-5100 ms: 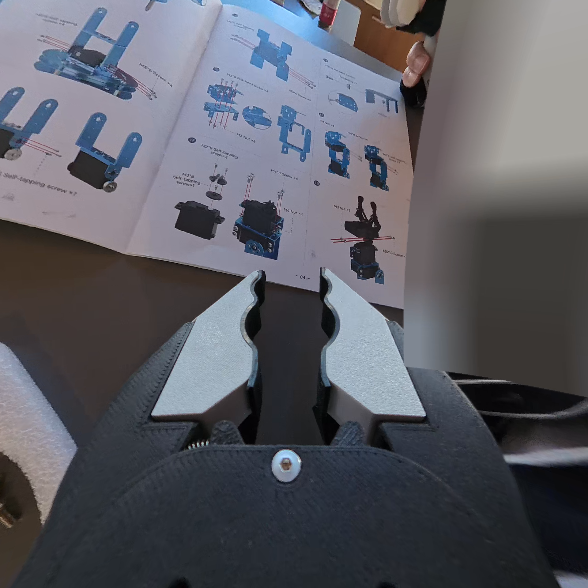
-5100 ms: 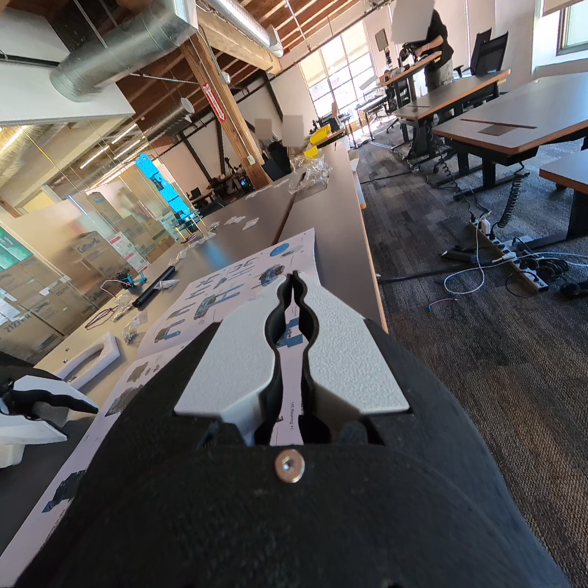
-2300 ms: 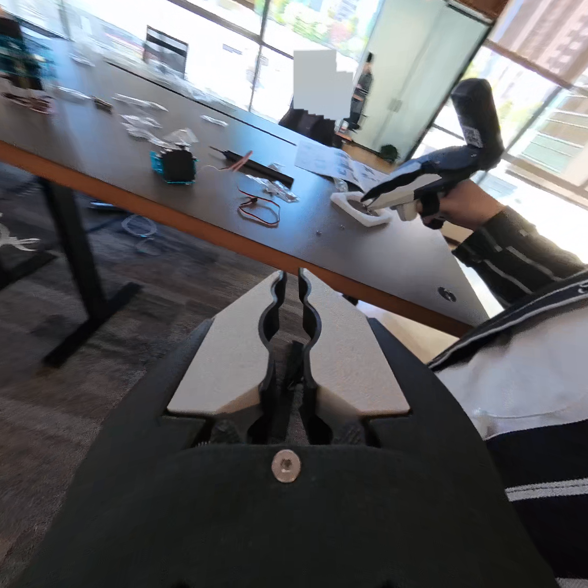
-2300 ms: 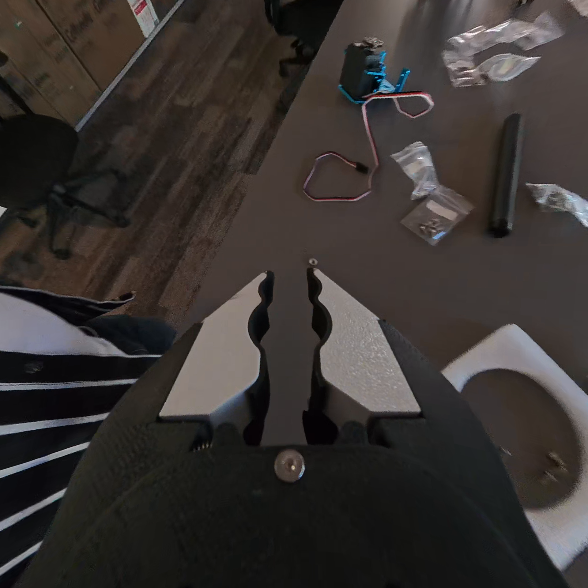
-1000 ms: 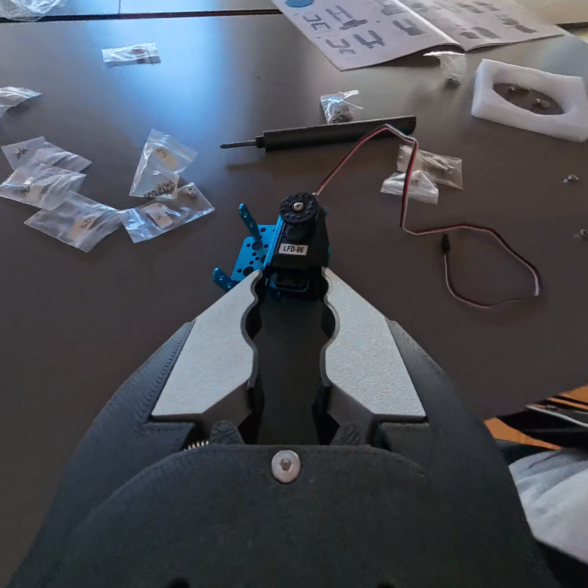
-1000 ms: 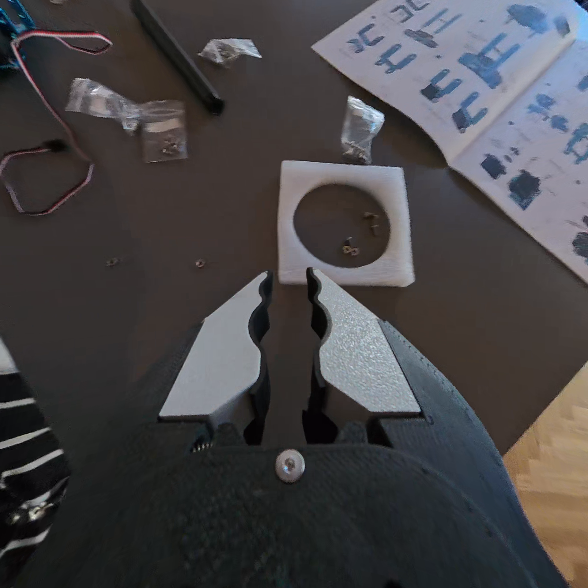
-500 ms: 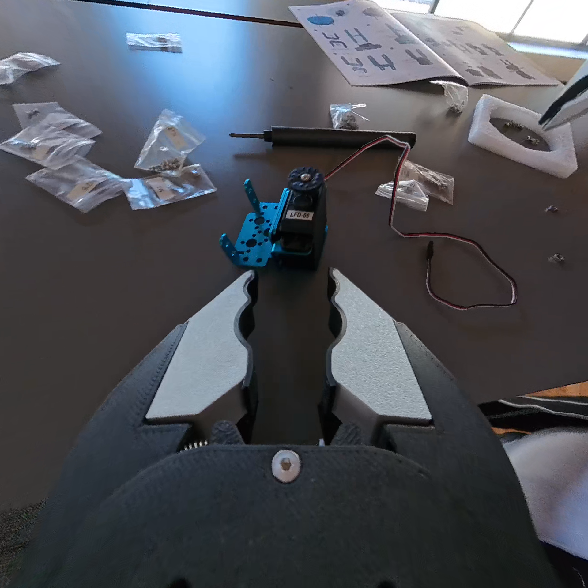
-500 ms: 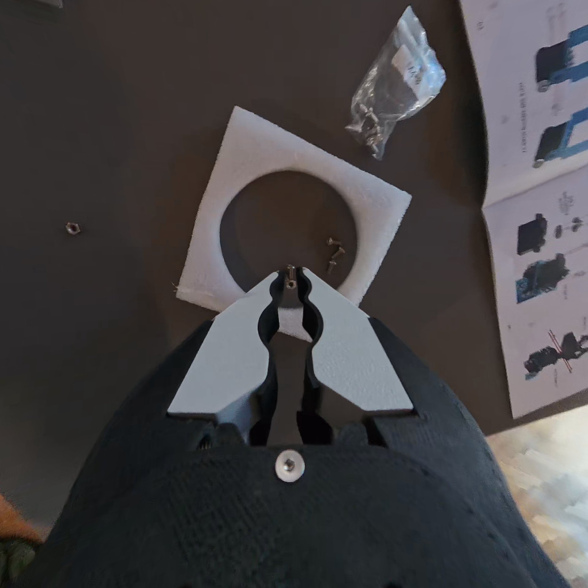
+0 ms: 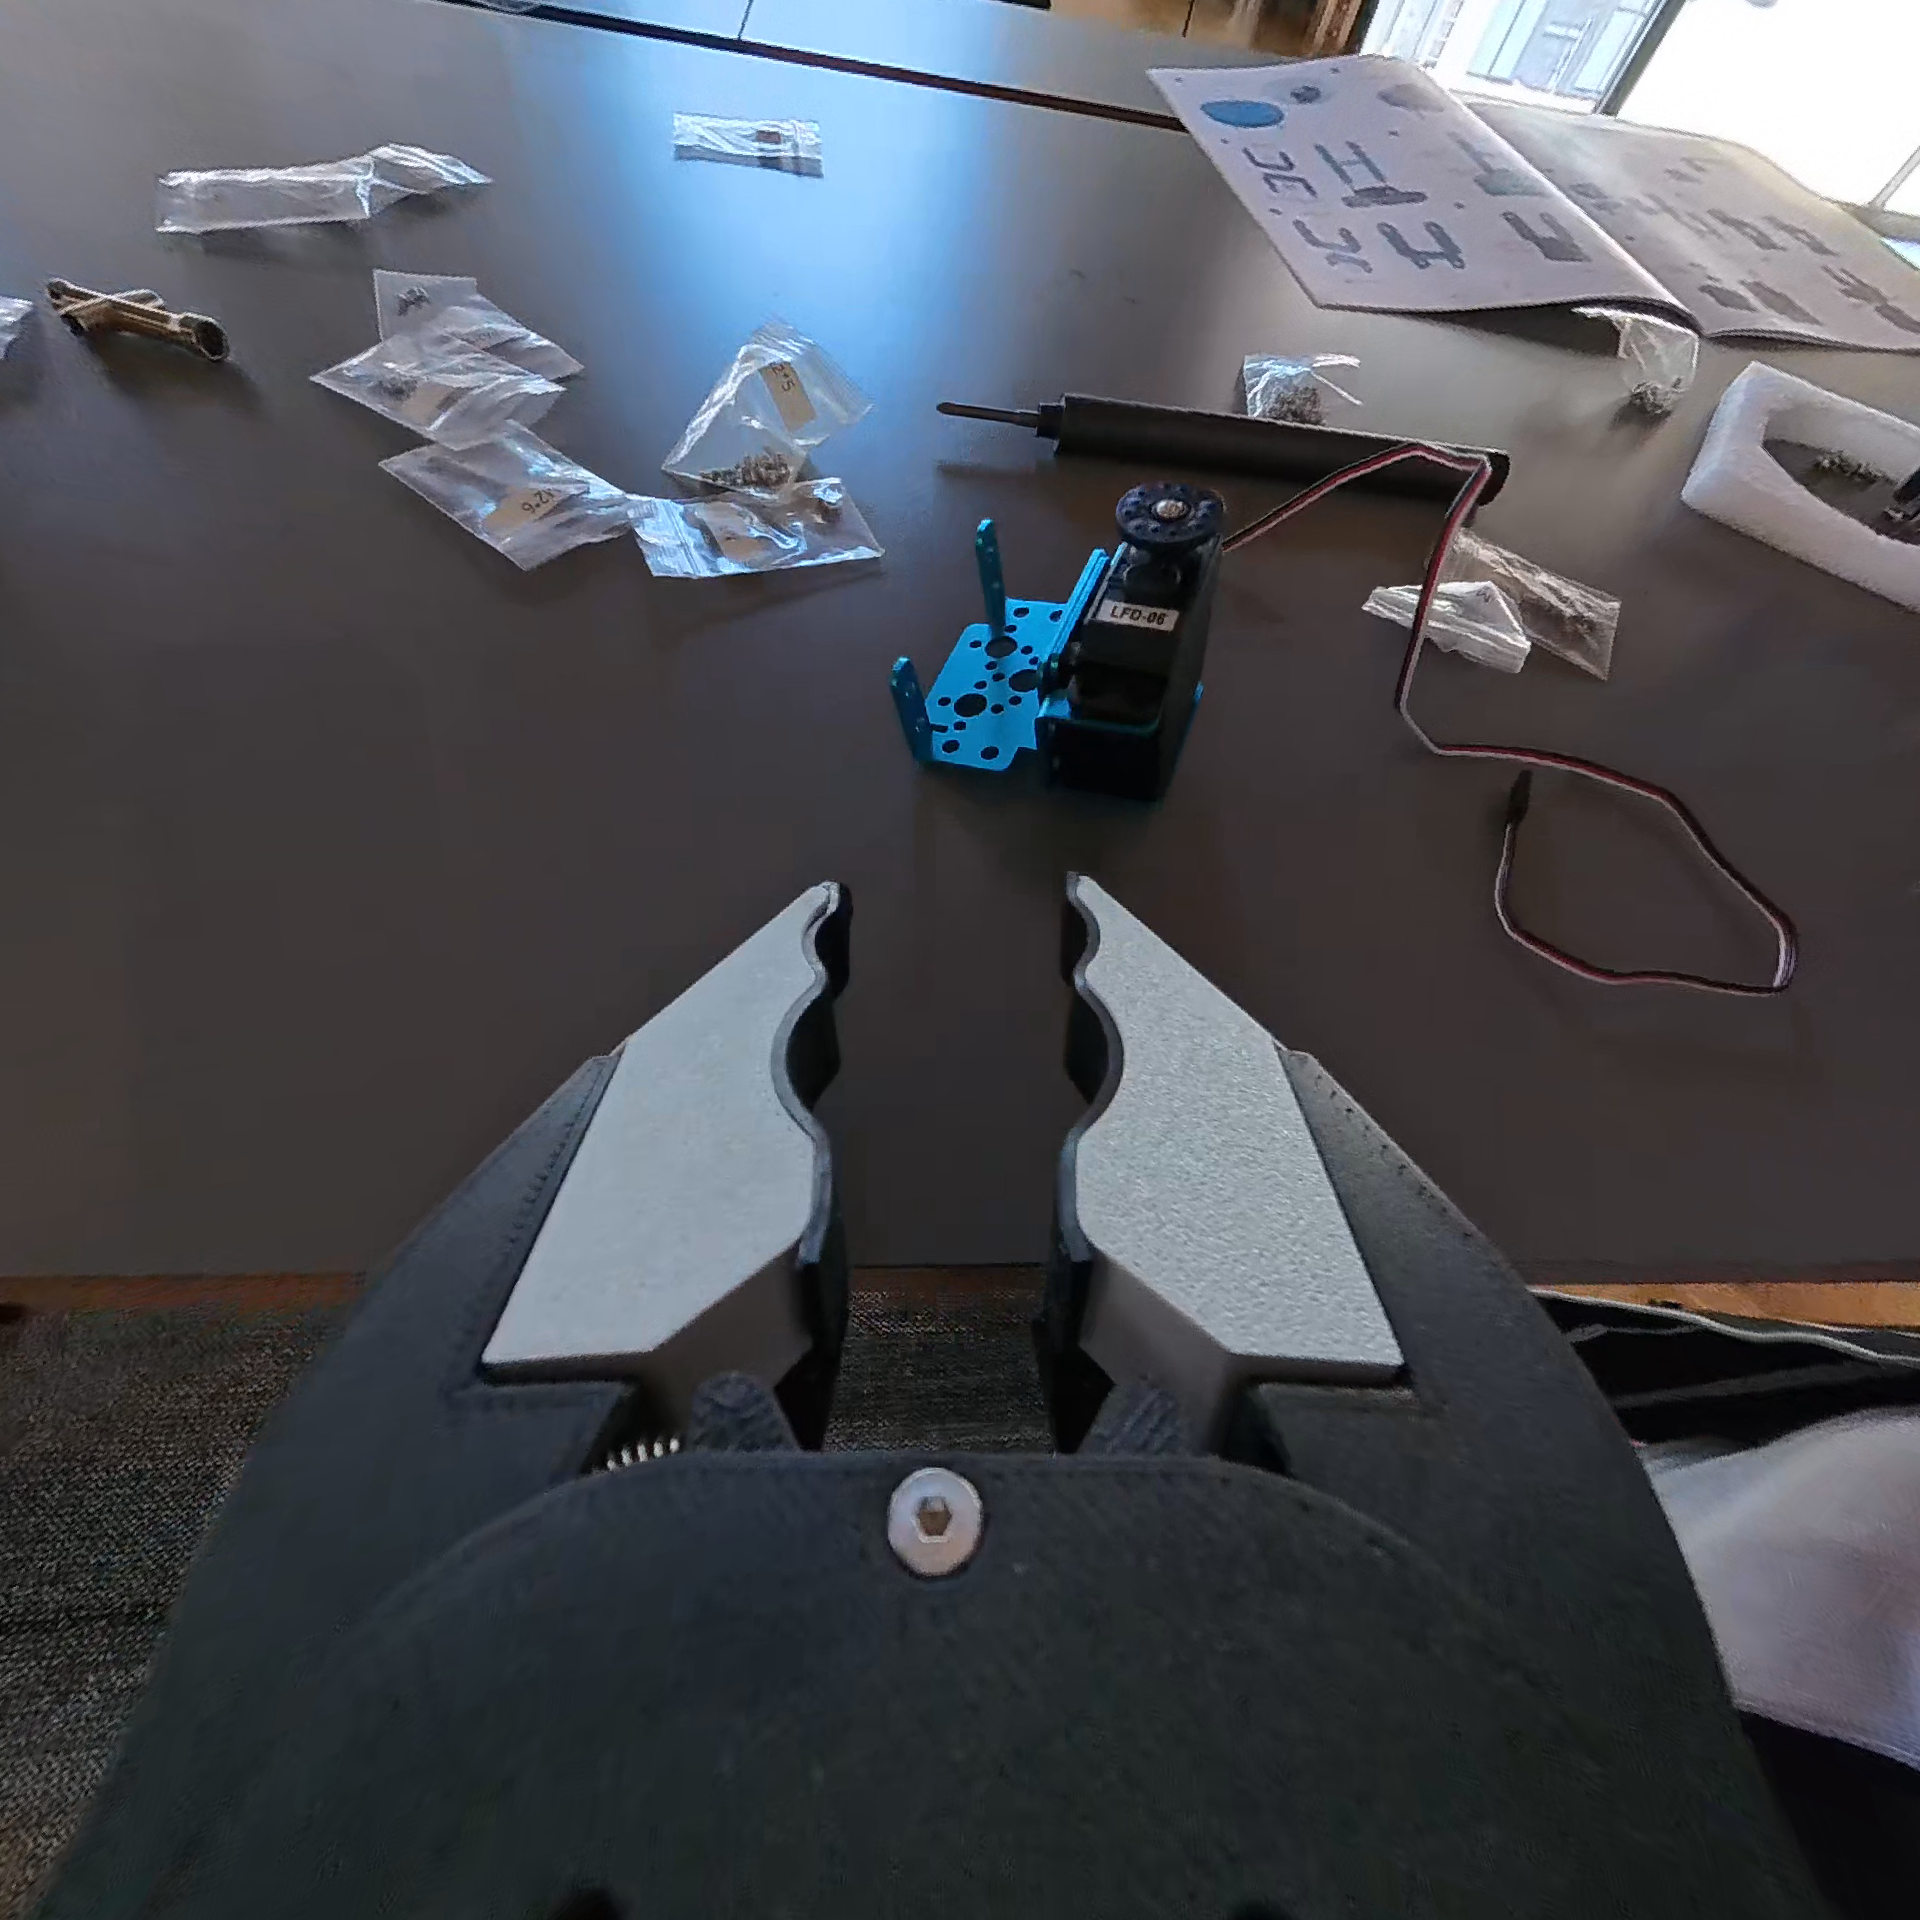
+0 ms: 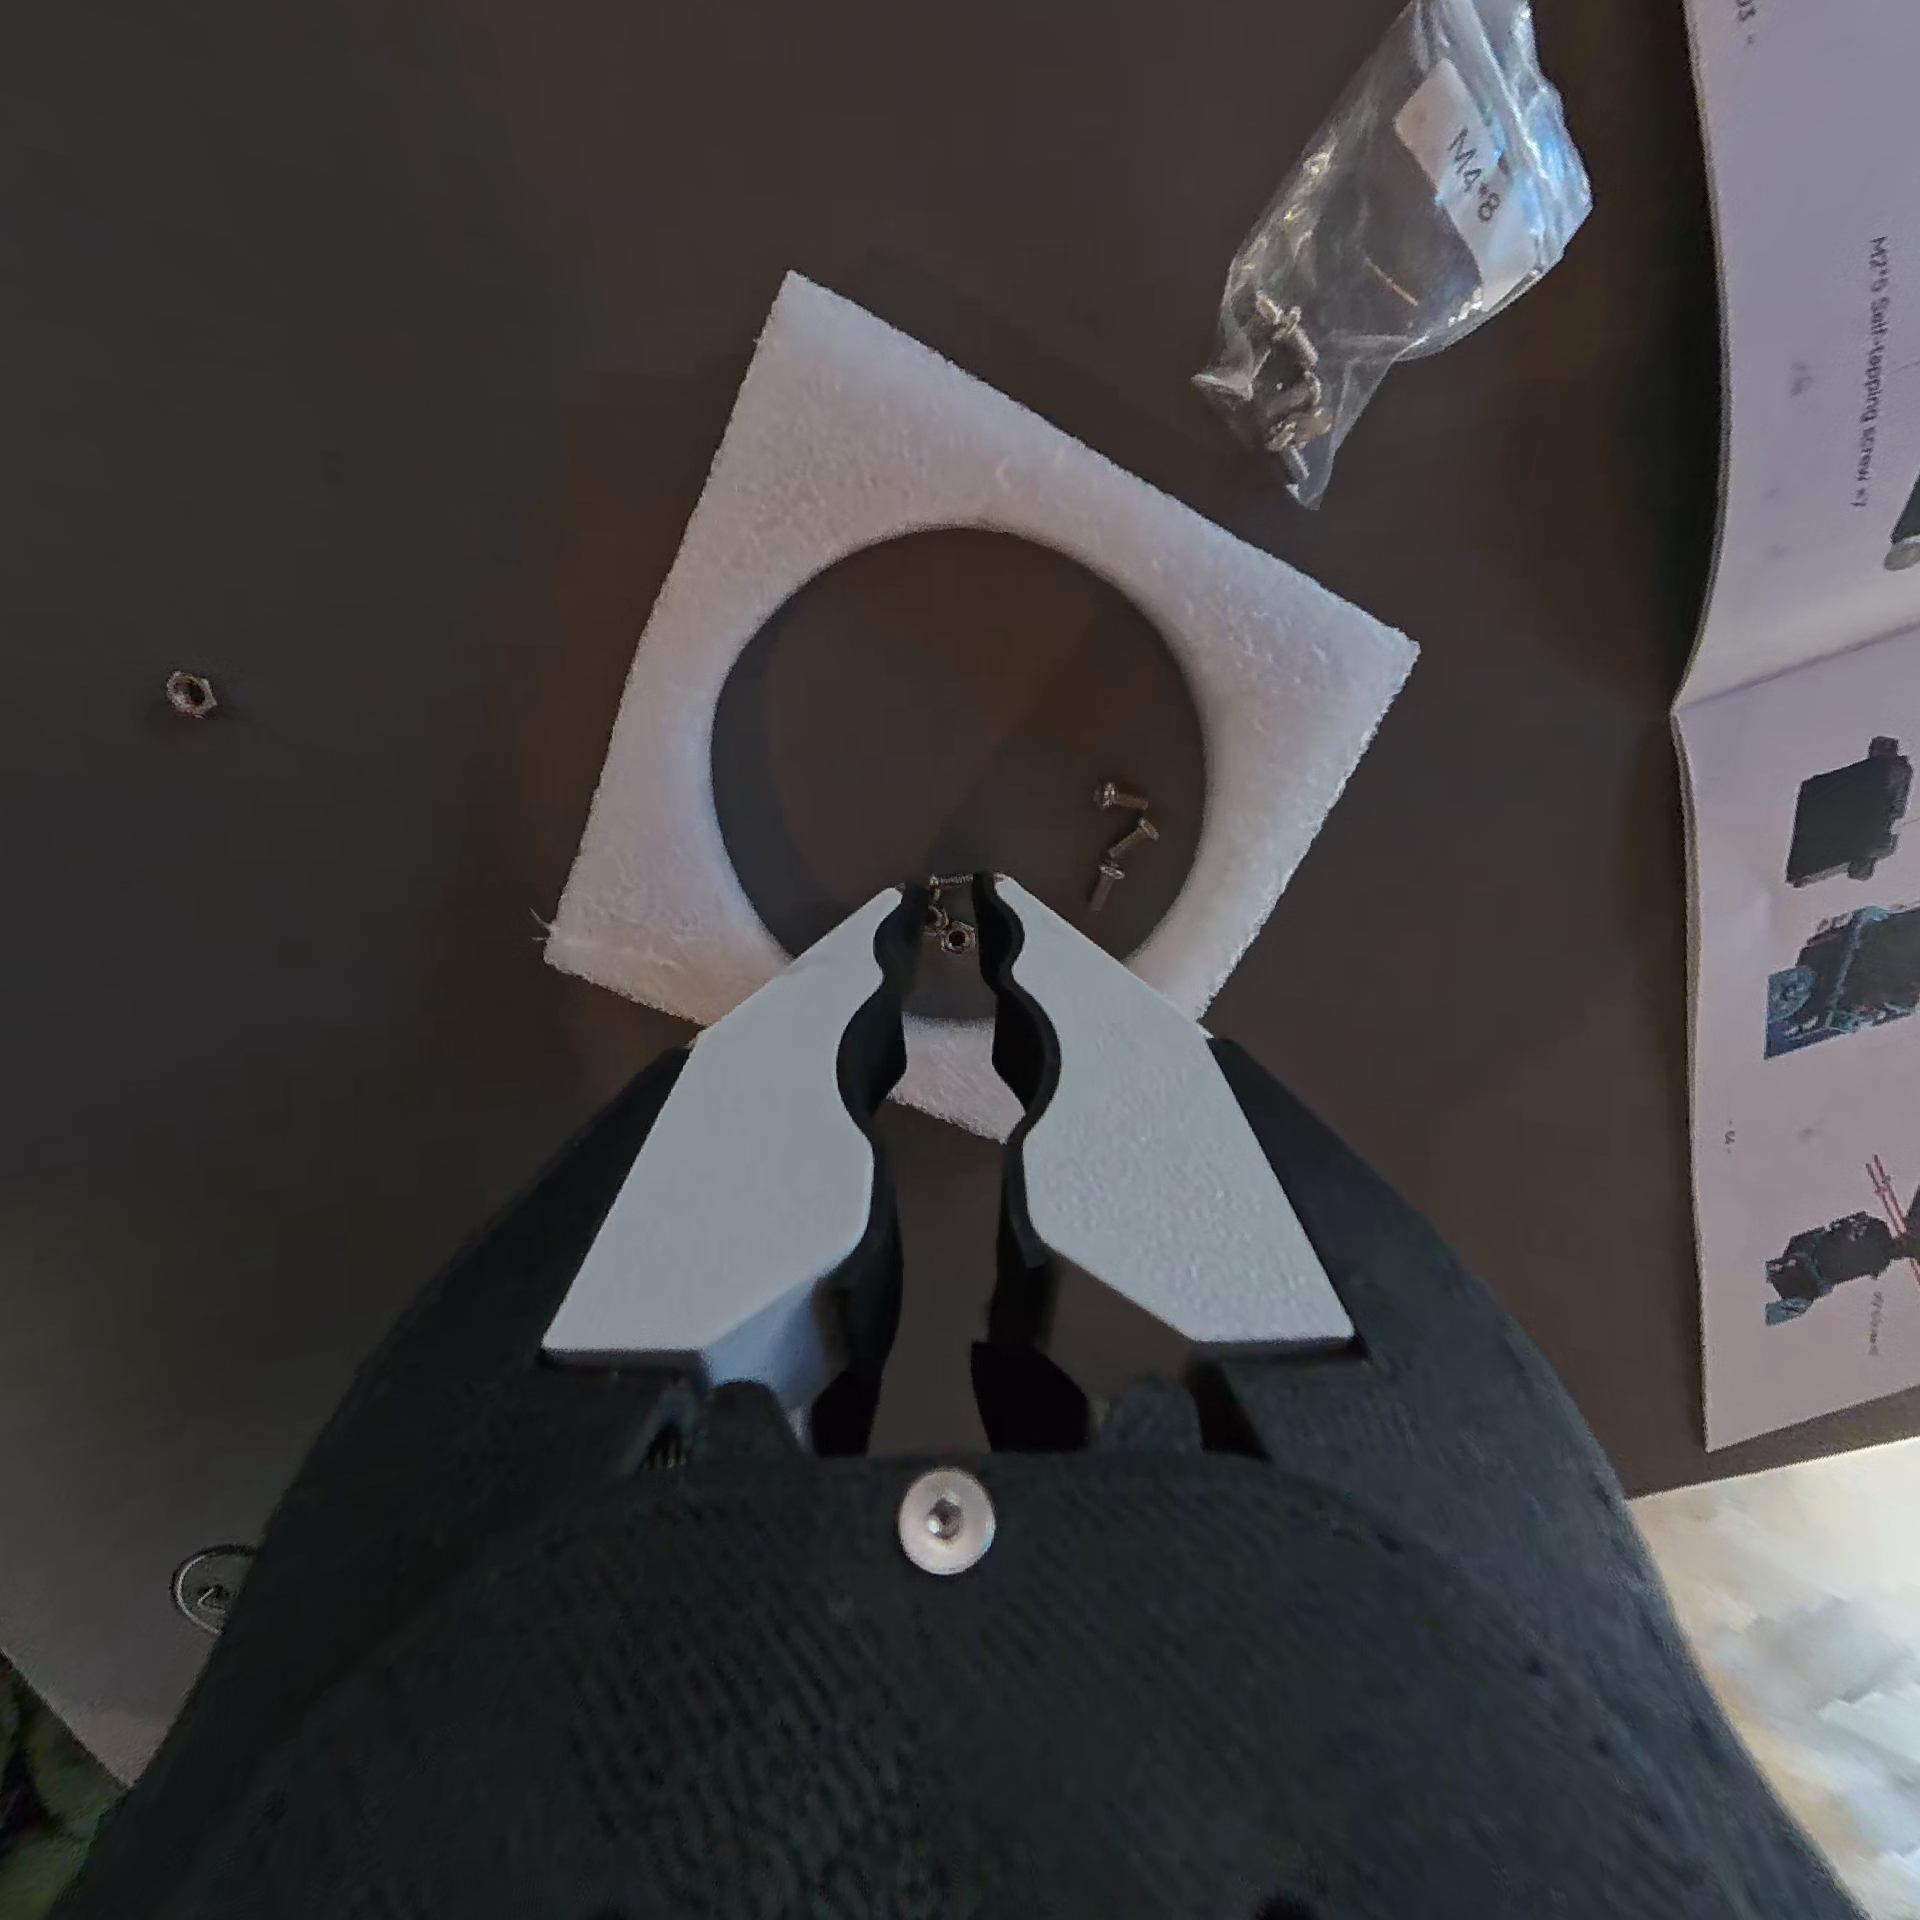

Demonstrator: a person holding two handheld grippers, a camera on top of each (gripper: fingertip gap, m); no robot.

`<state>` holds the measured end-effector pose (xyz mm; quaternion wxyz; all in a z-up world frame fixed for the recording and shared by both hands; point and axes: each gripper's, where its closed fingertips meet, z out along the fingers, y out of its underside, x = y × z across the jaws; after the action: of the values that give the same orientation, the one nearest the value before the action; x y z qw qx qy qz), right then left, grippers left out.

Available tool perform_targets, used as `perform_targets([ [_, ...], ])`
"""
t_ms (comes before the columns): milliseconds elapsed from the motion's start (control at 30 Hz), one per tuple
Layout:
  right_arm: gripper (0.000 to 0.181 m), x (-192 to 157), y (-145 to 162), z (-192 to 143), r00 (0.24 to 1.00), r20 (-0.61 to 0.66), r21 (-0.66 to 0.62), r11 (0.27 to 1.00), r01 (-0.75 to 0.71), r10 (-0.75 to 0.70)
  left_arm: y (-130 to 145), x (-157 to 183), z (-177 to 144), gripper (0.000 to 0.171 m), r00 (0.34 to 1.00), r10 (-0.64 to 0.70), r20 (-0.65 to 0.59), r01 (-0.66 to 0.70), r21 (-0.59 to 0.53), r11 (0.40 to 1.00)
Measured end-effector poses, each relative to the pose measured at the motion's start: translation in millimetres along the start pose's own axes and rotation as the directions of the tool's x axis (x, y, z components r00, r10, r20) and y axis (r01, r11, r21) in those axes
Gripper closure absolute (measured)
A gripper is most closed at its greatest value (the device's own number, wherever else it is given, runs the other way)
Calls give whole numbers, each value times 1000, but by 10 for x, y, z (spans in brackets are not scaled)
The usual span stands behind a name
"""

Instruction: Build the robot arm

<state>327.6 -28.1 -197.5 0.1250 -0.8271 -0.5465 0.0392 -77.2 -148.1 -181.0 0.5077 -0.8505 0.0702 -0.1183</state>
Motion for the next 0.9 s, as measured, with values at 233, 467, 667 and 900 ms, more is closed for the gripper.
perform_targets([
  [233,170,12,9,29,1000,1,-17,1000,24,-24,64,53,-49,134,1000,-7,11,7,3,1000],
  [467,181,20,-36,58,999,-9,27,999,33,-33,144,65,-121,135,999,-22,31,22,4,1000],
  [667,171,84,-118,-154,999,-12,163,985,-47,49,139,62,-195,136,999,-16,47,16,8,1000],
  [900,171,295,64,-190,996,-6,197,976,-91,94,98,58,-209,137,999,3,53,-3,3,1000],
])
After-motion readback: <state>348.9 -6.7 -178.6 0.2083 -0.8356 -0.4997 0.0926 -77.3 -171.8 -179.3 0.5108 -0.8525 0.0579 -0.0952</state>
